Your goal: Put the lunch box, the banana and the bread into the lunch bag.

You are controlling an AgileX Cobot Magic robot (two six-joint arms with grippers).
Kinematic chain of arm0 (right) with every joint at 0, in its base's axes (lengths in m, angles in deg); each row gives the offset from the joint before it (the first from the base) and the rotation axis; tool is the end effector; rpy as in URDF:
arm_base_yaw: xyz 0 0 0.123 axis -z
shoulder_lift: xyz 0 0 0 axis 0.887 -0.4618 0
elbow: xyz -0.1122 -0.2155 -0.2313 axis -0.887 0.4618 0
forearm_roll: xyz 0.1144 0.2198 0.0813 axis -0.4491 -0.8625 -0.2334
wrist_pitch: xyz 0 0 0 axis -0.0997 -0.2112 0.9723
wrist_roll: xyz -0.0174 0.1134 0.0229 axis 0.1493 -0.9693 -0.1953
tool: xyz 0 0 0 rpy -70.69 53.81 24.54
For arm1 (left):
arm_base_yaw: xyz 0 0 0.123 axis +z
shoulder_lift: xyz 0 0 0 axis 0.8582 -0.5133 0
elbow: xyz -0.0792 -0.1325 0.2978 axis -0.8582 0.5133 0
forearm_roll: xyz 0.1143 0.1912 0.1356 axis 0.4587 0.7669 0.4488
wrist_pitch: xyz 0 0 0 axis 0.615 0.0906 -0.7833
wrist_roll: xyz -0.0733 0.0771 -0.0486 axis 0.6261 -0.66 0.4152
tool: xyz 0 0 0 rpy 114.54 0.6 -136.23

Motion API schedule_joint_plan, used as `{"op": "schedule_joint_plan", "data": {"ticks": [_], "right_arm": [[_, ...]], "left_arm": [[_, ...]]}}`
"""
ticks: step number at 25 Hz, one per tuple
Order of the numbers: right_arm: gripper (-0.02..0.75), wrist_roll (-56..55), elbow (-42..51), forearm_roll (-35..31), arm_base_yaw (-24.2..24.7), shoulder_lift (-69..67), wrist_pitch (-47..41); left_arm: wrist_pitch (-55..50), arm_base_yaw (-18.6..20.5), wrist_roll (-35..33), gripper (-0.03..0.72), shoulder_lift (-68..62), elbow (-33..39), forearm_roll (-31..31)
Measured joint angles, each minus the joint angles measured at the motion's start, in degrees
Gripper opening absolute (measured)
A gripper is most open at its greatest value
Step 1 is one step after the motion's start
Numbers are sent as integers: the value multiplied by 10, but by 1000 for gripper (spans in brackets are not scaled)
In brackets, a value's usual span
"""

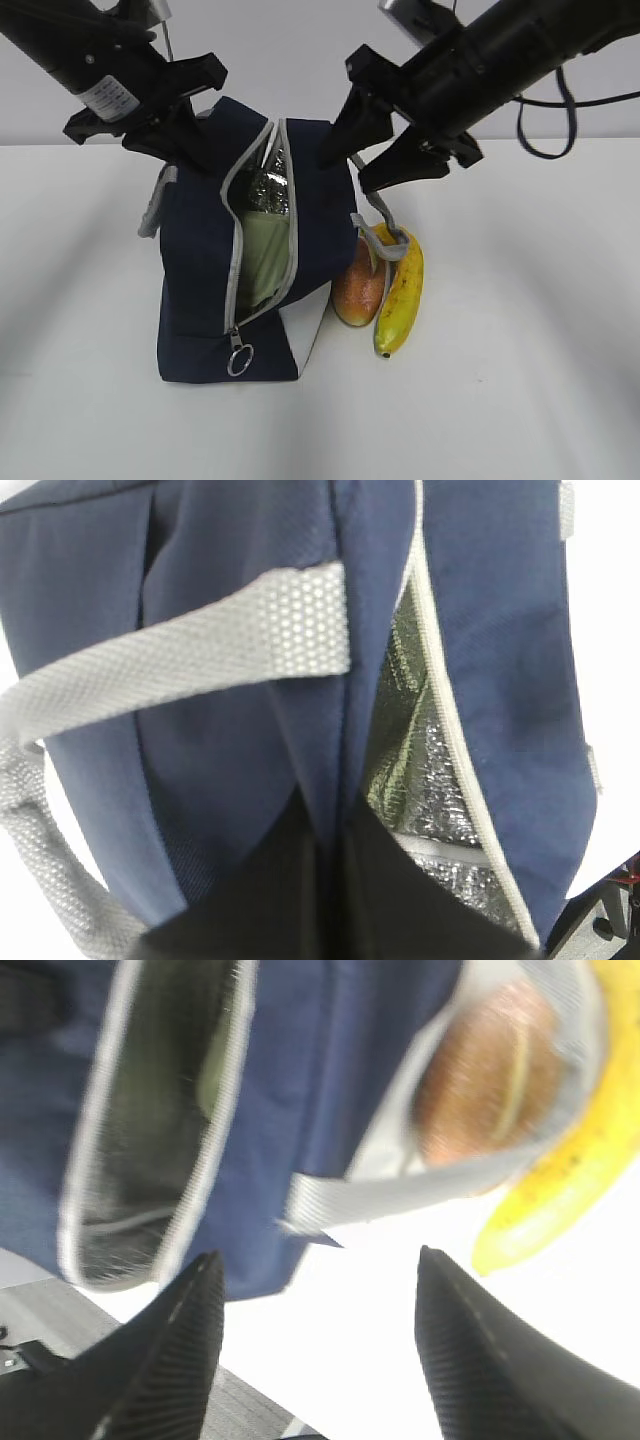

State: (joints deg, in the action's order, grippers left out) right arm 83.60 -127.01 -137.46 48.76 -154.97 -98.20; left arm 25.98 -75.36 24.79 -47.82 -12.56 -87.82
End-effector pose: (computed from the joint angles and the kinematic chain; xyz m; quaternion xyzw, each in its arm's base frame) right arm 0.3835 0.1733 0.3102 -0.1306 0.9101 0.3730 0.1247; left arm 0.3877 -0.1612 0.3198 0.1071 0.9562 -0.2332 0.1408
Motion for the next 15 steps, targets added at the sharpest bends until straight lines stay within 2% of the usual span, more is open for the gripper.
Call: {"op": "schedule_joint_plan", "data": {"ticks": [2,6,15], "right_arm": [[446,-25,21,49,0,36,23],[446,-45,94,105,0,95,71],[446,-62,295,115,0,137,207]], "left_arm": [[0,0,0,-3,0,0,0],[-1,0,0,-3,0,0,1],[-2,0,0,-3,0,0,1]]}}
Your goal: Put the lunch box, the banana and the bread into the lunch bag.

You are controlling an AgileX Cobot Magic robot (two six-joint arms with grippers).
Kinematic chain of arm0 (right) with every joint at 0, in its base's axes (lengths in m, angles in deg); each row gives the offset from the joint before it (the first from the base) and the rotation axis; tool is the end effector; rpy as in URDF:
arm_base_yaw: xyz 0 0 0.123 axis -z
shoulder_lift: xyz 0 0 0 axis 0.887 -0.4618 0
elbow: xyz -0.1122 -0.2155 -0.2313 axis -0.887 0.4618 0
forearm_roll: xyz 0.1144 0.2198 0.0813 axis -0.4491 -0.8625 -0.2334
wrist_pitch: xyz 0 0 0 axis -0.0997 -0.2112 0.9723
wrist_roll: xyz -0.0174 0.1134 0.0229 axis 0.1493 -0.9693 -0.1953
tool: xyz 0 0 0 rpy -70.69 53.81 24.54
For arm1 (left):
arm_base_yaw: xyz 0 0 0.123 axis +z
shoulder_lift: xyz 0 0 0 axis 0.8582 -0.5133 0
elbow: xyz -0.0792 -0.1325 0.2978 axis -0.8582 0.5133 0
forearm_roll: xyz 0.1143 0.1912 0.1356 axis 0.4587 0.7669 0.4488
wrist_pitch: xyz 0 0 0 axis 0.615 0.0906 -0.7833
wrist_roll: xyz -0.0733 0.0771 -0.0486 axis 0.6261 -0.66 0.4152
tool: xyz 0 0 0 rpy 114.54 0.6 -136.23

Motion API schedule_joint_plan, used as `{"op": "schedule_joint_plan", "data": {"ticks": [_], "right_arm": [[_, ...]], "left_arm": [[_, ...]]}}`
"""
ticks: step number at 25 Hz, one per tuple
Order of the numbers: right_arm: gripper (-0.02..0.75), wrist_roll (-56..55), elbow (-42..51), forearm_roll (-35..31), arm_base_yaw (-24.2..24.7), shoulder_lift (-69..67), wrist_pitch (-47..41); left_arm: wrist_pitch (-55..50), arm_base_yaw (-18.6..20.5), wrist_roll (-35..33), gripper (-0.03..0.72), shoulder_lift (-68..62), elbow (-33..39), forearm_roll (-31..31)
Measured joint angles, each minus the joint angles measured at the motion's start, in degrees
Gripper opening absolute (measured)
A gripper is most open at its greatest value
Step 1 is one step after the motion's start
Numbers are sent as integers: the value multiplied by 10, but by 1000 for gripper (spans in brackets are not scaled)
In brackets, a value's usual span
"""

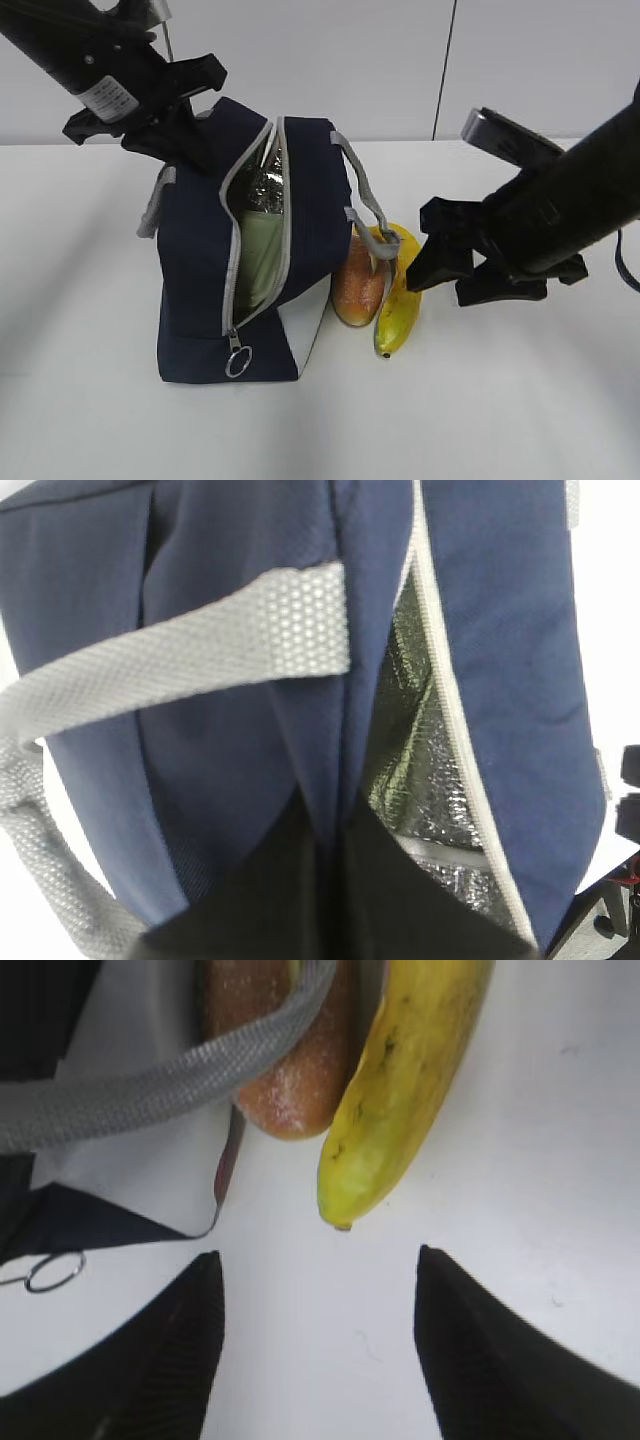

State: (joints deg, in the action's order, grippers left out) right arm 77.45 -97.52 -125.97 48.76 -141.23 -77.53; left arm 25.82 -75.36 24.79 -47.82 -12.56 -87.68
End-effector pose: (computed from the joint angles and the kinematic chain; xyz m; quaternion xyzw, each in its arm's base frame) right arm 0.3028 0.1220 0.2448 -0.0381 0.9582 0.2419 0.1479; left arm 0.3874 -0.1609 0.3196 0.1079 0.9566 -0.2321 0.1396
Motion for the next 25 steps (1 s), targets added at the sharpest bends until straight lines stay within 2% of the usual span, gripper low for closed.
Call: {"op": "schedule_joint_plan", "data": {"ticks": [12,25], "right_arm": [[446,0,23,-14,0,0,129],[446,6,-47,-15,0,-126,127]], "left_arm": [[0,0,0,-3,0,0,1],[0,0,0,-3,0,0,2]]}}
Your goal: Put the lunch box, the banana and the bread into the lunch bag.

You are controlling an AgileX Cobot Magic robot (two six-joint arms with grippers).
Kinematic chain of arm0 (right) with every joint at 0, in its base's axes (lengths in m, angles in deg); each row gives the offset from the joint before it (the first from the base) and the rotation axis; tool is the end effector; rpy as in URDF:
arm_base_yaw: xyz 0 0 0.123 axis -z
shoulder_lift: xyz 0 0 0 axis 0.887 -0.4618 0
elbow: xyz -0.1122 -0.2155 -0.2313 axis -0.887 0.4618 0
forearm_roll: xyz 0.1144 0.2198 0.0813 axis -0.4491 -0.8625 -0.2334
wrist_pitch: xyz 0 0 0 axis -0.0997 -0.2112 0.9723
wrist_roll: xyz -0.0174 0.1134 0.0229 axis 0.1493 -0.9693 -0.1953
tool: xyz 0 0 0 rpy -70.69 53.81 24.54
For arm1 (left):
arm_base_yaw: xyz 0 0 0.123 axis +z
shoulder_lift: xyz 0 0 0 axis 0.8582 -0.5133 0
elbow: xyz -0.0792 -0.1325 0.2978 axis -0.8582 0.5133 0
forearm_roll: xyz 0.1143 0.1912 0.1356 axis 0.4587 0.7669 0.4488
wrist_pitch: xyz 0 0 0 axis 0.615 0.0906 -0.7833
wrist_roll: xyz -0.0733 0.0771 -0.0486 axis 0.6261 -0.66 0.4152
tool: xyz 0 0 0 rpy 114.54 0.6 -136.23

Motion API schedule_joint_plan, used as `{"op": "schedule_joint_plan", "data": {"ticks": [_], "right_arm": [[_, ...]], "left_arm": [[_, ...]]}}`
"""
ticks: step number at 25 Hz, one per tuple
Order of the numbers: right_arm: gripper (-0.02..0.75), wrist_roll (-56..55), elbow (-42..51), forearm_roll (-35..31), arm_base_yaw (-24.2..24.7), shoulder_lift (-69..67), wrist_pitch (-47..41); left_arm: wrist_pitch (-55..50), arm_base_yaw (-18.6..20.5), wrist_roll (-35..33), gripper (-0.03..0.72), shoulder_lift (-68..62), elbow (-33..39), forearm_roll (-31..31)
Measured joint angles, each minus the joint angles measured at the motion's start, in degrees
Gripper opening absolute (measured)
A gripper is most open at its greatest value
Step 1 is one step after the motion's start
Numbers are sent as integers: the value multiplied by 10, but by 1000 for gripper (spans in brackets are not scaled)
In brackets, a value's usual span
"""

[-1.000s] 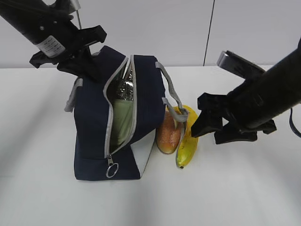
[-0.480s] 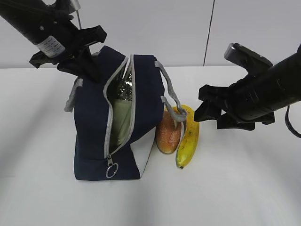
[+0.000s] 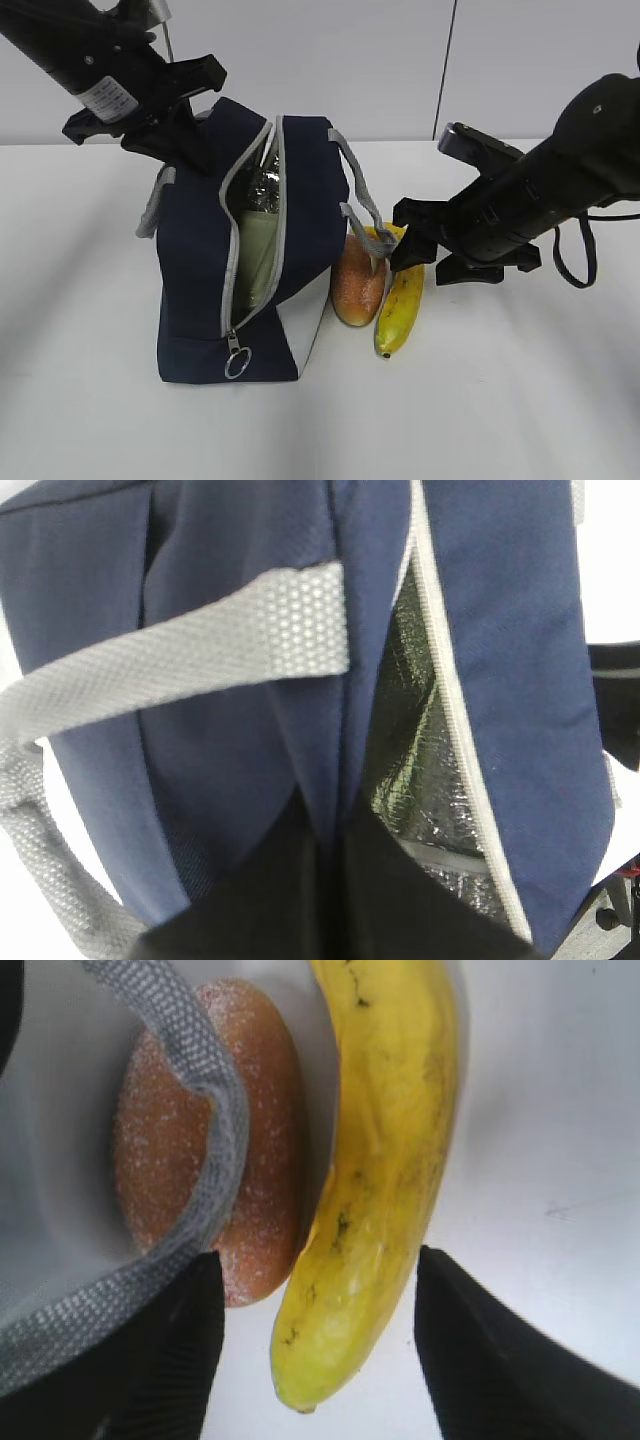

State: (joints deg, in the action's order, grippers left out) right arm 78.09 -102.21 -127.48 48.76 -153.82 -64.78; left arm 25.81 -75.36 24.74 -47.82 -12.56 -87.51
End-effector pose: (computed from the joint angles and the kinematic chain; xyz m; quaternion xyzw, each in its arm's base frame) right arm 0.3665 0.1259 0.1955 0.0076 0.9596 0.2094 0.1876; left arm 0.3875 -0.1606 0.3195 0.1088 0.9568 -0.2306 0.1398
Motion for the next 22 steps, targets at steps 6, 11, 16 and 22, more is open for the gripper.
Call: {"op": "schedule_joint_plan", "data": {"ticks": [6,11,16,22], "right_arm": [[446,-11,-37,0,16,-47,-13],[446,-12,-62,0,31,-81,-34],[446,-12,-92,0,31,-99,-50],[446,-12,-115,0,31,-127,-62]], "left_arm": [[-1,0,0,-3,0,0,1],[-1,0,0,-3,0,0,5],[-1,0,0,-3,0,0,8],[-1,0,0,-3,0,0,11]]}}
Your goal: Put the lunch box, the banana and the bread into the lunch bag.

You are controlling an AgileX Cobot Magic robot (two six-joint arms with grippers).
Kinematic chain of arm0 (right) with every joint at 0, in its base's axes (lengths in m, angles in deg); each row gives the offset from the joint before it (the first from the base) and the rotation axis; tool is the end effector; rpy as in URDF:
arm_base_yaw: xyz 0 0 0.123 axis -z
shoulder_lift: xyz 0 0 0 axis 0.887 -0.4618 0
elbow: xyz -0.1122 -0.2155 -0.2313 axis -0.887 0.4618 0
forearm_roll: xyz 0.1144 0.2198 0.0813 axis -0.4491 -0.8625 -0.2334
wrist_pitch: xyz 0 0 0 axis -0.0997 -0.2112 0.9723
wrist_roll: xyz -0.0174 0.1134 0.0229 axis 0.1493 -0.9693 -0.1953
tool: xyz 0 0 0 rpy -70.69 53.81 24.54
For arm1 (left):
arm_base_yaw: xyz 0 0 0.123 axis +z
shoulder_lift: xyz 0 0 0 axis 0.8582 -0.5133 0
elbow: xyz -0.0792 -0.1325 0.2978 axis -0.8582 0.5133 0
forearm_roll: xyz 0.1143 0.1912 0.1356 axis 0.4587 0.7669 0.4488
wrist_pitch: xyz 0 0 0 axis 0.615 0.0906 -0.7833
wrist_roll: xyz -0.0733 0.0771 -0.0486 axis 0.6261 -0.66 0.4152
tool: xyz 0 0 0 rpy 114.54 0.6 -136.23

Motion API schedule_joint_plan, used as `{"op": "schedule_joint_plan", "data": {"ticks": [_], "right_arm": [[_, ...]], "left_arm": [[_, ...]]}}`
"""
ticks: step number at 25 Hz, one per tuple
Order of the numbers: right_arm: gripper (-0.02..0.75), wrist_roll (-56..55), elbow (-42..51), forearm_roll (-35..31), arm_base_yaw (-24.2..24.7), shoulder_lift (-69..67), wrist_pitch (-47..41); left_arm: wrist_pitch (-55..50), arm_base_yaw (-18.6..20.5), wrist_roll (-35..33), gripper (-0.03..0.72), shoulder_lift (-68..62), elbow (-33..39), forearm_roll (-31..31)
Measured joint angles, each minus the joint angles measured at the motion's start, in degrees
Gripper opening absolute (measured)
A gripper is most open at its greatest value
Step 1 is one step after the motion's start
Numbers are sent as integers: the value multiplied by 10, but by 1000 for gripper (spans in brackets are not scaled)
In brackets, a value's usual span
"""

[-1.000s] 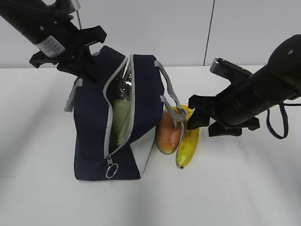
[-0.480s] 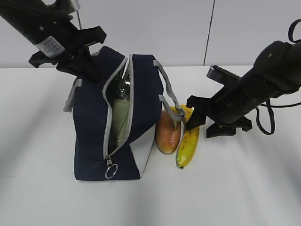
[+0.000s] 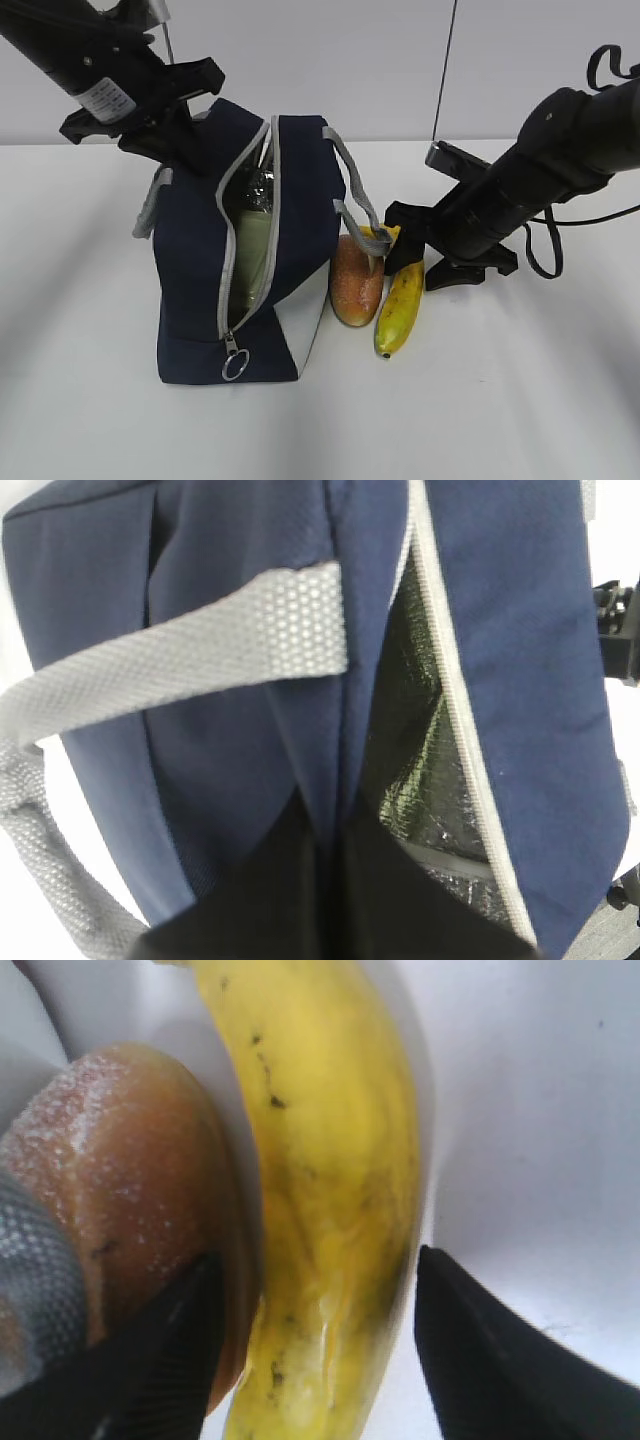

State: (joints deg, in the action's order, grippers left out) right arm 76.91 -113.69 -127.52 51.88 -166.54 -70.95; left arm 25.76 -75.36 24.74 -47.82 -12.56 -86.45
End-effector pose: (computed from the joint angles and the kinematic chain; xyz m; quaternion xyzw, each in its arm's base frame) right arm 0.4214 0.1216 0.1543 0.0326 0.9664 0.2187 0.1312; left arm 0.3877 -0.1589 0.3186 0.1121 0.9583 -0.2221 0.1405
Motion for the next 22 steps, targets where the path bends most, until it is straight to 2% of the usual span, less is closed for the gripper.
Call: {"op": "schedule_joint_plan", "data": {"ticks": [7,12,15,18,22], "right_arm": [[443,0,-5,0,0,-16,-4],[356,0,-8,0,0,-22,-15],[342,-1,-12,2,0,-22,-20],[342,-11,-28,27,2,-22,-35],[342,-49,-48,93,19,-3,-51]], "left_arm": [[0,0,0,-3,0,0,0],[0,0,0,-3,0,0,1],[0,0,0,-3,0,0,1],[0,0,0,-3,0,0,1],[0,0,0,-3,0,0,1]]}}
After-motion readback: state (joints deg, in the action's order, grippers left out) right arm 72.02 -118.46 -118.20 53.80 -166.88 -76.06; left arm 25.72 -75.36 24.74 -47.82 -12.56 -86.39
